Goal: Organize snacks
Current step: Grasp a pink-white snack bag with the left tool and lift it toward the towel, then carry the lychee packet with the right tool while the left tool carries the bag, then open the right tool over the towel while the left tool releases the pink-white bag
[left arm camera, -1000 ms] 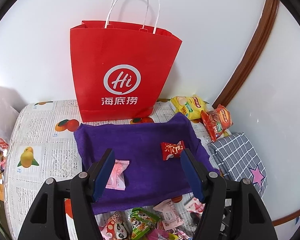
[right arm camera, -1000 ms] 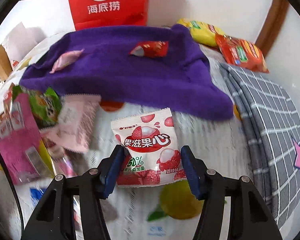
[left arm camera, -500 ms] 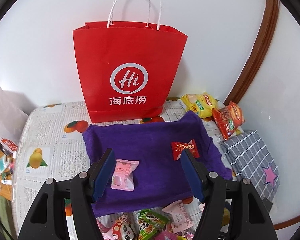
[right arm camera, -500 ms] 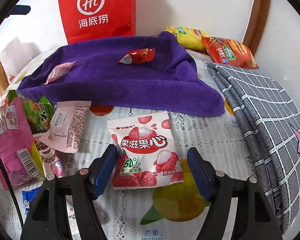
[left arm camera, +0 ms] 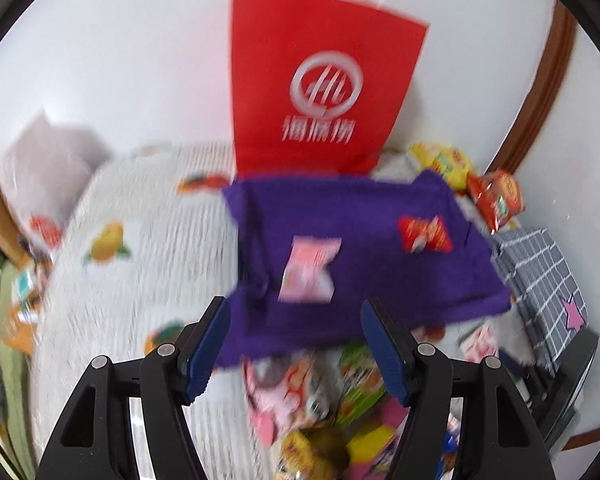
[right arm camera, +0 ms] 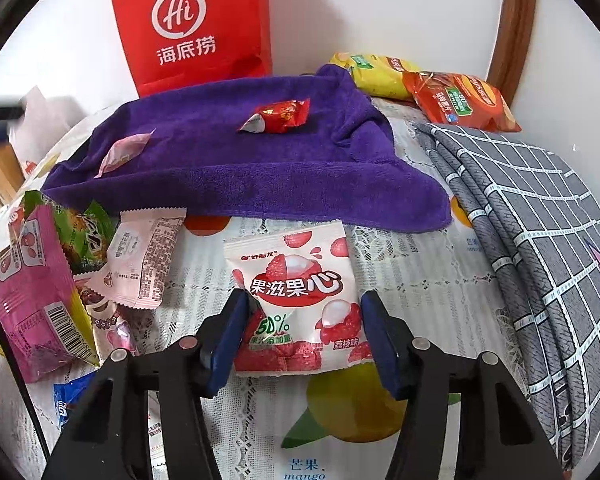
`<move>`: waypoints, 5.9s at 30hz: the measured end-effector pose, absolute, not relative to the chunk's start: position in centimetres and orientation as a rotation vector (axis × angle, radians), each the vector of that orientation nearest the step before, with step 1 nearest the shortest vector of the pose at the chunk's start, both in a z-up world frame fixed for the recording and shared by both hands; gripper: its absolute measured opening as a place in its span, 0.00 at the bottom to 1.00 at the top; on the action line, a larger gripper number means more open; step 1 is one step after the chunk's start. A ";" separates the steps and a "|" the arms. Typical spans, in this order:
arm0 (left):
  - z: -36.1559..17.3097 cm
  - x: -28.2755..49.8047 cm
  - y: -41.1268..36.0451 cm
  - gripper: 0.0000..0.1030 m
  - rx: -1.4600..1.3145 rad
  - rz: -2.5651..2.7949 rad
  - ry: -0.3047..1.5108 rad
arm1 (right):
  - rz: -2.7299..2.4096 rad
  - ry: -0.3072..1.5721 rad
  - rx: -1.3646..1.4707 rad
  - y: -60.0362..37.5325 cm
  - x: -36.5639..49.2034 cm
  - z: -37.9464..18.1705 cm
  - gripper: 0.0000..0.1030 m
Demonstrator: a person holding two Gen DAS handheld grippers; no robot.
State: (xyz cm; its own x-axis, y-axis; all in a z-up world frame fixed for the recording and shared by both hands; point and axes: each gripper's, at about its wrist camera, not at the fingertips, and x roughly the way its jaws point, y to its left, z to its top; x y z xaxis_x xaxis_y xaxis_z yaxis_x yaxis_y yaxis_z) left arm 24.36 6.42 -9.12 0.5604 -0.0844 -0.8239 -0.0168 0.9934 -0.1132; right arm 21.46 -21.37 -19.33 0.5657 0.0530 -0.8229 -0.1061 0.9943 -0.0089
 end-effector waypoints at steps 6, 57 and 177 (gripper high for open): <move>-13.1 23.4 7.6 0.64 -0.168 -0.051 1.066 | 0.089 0.967 -0.060 -21.4 21.5 -19.4 0.56; -4.6 22.4 8.8 0.53 -0.139 -0.068 0.881 | 0.079 0.761 -0.069 -17.6 24.8 -5.5 0.54; -12.9 35.9 2.8 0.68 -0.021 -0.020 1.127 | 0.147 0.864 0.186 -17.9 32.6 -15.2 0.74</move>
